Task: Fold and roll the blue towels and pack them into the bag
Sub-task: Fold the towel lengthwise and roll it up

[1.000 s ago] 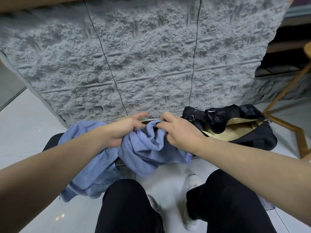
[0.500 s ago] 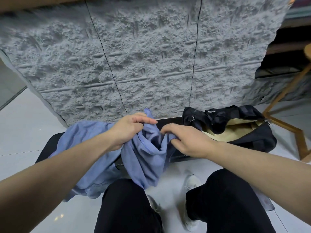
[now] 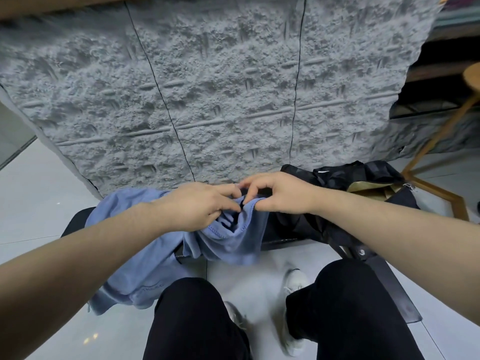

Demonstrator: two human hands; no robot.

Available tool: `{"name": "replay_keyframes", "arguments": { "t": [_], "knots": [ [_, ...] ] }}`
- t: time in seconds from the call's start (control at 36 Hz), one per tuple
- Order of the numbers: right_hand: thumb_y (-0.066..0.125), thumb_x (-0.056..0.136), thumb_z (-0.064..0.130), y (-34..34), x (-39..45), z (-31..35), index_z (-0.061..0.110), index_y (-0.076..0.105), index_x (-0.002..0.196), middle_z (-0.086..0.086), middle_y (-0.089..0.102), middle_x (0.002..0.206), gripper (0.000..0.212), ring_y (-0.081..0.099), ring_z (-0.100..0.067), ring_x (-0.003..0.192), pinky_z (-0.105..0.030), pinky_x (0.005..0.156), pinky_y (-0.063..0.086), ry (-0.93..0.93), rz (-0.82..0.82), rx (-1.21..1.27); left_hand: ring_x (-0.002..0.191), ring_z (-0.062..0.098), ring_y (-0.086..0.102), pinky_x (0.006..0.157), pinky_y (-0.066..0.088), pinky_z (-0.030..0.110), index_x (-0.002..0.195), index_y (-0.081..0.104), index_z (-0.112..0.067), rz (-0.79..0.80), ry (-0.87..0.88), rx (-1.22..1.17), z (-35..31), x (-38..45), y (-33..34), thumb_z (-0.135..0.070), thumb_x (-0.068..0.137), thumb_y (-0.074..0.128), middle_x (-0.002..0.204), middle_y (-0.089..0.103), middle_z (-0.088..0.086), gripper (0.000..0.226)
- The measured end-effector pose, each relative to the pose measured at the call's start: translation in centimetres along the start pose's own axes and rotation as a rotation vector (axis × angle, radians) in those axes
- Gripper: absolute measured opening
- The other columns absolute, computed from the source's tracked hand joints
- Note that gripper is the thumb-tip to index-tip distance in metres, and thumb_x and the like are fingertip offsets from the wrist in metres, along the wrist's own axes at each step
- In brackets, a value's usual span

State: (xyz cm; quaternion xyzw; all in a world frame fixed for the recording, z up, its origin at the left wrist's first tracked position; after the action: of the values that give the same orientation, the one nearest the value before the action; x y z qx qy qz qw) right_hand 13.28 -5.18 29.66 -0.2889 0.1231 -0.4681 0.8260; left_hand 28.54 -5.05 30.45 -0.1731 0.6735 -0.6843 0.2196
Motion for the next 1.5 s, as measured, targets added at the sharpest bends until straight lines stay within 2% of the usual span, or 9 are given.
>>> {"name": "replay_keyframes", "arguments": {
  "t": [0.14,0.47,0.61,0.75,0.89,0.97,1.06,1.33,1.5],
  "knots": [
    [0.066,0.082,0.004,-0.7,0.3,-0.6,0.025,0.071,0.082,0.027,0.066,0.072,0.022,0.057,0.008,0.071,-0.018,0.073,0.047,0.102,-0.102,-0.032,0.079,0.014,0.057,0.063,0.047,0.037,0.120,0.063,-0.040,-0.015,-0.077,-0.113,0.8,-0.2,-0.1,-0.015,0.079,0.033,0.129,0.043,-0.027,0.056],
    [0.072,0.081,-0.001,-3.8,-0.5,-4.2,0.022,0.057,0.097,0.003,0.062,0.079,0.031,0.052,-0.008,0.065,-0.017,0.062,0.041,0.253,-0.189,0.082,0.089,-0.013,0.049,0.075,0.036,0.006,0.103,0.050,-0.048,-0.295,-0.492,-0.585,6.9,-3.9,0.5,0.006,0.091,0.036,0.109,0.049,-0.014,0.058],
    [0.076,0.083,0.011,-4.7,-0.2,-5.6,0.021,0.056,0.128,0.001,0.062,0.091,0.050,0.060,-0.015,0.082,-0.023,0.082,0.046,0.368,-0.128,0.035,0.081,0.021,0.057,0.065,0.047,0.029,0.105,0.046,-0.048,-0.257,-0.590,-0.623,8.3,-5.5,1.4,0.003,0.095,0.033,0.112,0.055,-0.011,0.054],
    [0.079,0.081,0.023,-5.6,0.1,-5.0,0.030,0.070,0.084,0.006,0.072,0.094,0.012,0.065,-0.018,0.087,-0.023,0.078,0.052,0.410,-0.112,-0.098,0.071,0.042,0.057,0.060,0.049,0.043,0.113,0.039,-0.059,-0.138,-0.565,-0.584,8.8,-6.0,2.0,-0.003,0.099,0.032,0.111,0.060,-0.015,0.058],
    [0.080,0.080,0.024,-7.0,0.1,-4.7,0.021,0.067,0.081,0.008,0.061,0.070,0.013,0.052,-0.008,0.064,-0.013,0.051,0.037,0.435,-0.144,-0.144,0.125,0.019,0.053,0.091,0.038,0.019,0.140,0.048,-0.025,-0.015,-0.614,-0.452,9.3,-5.9,2.1,-0.014,0.104,0.041,0.142,0.051,-0.003,0.038],
    [0.078,0.082,0.024,-7.6,0.7,-4.8,0.018,0.065,0.083,0.006,0.060,0.070,0.015,0.051,-0.009,0.062,-0.015,0.051,0.037,0.430,-0.151,-0.180,0.082,0.030,0.070,0.067,0.051,0.026,0.123,0.059,-0.017,0.027,-0.725,-0.484,9.7,-6.0,2.2,-0.024,0.103,0.045,0.113,0.066,0.005,0.025],
    [0.077,0.084,0.023,-8.1,1.5,-5.3,0.019,0.059,0.082,0.003,0.057,0.069,0.018,0.048,-0.010,0.057,-0.021,0.053,0.037,0.420,-0.198,-0.154,0.061,0.028,0.071,0.066,0.059,0.042,0.105,0.061,-0.020,-0.076,-0.871,-0.750,10.6,-6.3,2.1,-0.031,0.101,0.049,0.097,0.062,0.009,0.016],
    [0.059,0.096,0.019,-10.9,5.8,-6.9,0.022,0.057,0.092,-0.012,0.059,0.074,0.005,0.056,-0.020,0.042,-0.023,0.034,0.041,0.478,-0.327,-0.063,0.078,0.023,0.063,0.057,0.057,0.019,0.090,0.068,-0.014,-0.492,-0.970,-1.092,15.8,-3.3,0.4,-0.018,0.093,0.065,0.094,0.060,0.011,0.006],
    [0.056,0.098,0.018,-13.4,8.3,-6.7,0.009,0.066,0.112,-0.009,0.066,0.086,0.019,0.067,-0.017,0.067,-0.033,0.069,0.060,0.431,-0.438,0.090,0.061,0.008,0.059,0.056,0.053,0.012,0.078,0.066,-0.022,-0.707,-0.871,-1.008,18.0,-1.7,-3.1,-0.014,0.092,0.065,0.074,0.061,0.002,0.017]
  ]
}}
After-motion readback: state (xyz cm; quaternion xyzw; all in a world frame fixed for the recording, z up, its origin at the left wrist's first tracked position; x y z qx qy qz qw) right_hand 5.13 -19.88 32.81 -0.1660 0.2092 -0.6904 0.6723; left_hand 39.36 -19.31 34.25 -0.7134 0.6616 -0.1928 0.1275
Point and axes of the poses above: each hand's wrist, its own x-axis towards the middle knuckle, its own y-axis out of the palm, z = x × y, the point moved 6 cm from there along x, towards the middle knuckle
